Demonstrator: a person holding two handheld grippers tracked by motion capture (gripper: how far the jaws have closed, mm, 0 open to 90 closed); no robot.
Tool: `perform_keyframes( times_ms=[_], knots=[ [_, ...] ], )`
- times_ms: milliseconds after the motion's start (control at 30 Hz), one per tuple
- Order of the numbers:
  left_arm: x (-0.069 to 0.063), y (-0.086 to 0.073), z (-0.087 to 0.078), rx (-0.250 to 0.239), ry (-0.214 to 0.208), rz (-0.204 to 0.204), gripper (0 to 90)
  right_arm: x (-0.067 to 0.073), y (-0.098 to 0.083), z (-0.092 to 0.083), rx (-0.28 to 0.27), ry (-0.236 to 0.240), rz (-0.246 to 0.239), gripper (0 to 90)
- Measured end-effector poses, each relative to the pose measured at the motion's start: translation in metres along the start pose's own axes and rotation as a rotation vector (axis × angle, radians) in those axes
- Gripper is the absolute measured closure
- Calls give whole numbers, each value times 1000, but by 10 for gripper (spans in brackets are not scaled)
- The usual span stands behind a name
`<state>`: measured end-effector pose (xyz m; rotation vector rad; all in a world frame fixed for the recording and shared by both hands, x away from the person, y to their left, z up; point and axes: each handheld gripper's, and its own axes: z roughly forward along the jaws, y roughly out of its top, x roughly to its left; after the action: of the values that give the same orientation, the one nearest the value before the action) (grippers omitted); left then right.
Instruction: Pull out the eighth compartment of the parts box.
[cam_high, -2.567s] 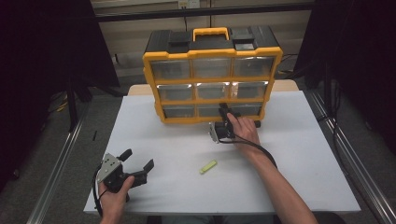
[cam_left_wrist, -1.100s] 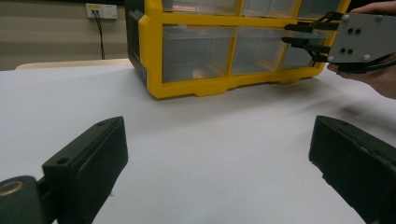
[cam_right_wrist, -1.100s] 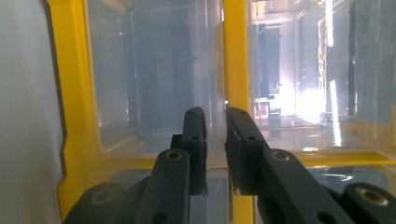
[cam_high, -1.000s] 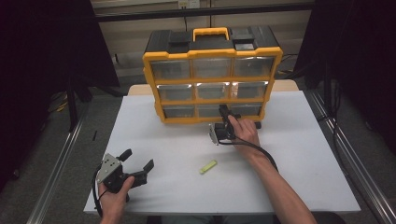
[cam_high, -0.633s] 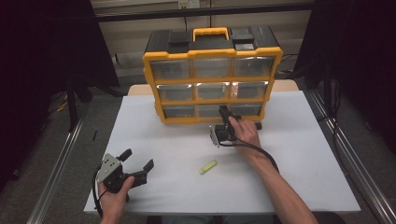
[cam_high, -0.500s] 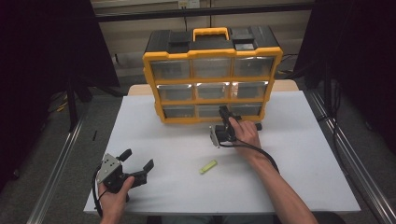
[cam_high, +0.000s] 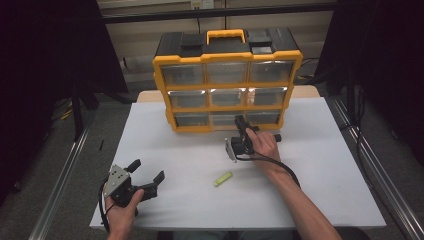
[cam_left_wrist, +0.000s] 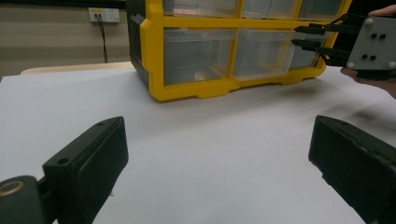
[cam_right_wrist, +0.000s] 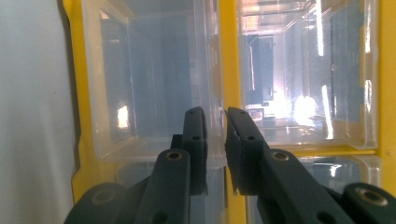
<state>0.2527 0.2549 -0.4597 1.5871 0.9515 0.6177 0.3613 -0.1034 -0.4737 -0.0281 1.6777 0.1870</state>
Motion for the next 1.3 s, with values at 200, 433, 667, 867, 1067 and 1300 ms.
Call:
perform_keyframes(
  times_ms=[200, 433, 667, 867, 1067, 1300],
  knots=[
    [1, 0, 0, 2, -11, -6, 48, 1, 0, -4, -6, -5, 6, 794],
    [0, 0, 0, 0, -5, -2, 48, 2, 1, -7, -9, -8, 12, 794],
    [0, 0, 0, -1, -8, -3, 48, 3, 1, -11, -17, -1, 11, 793],
    [-1, 0, 0, -7, -14, -6, 48, 3, 1, -16, -27, -8, 9, 793],
    [-1, 0, 0, -7, -15, -6, 48, 5, 1, -19, -29, -10, 10, 794],
    [-1, 0, 0, -2, -9, 1, 48, 5, 0, -22, -37, -7, 4, 795]
  ],
)
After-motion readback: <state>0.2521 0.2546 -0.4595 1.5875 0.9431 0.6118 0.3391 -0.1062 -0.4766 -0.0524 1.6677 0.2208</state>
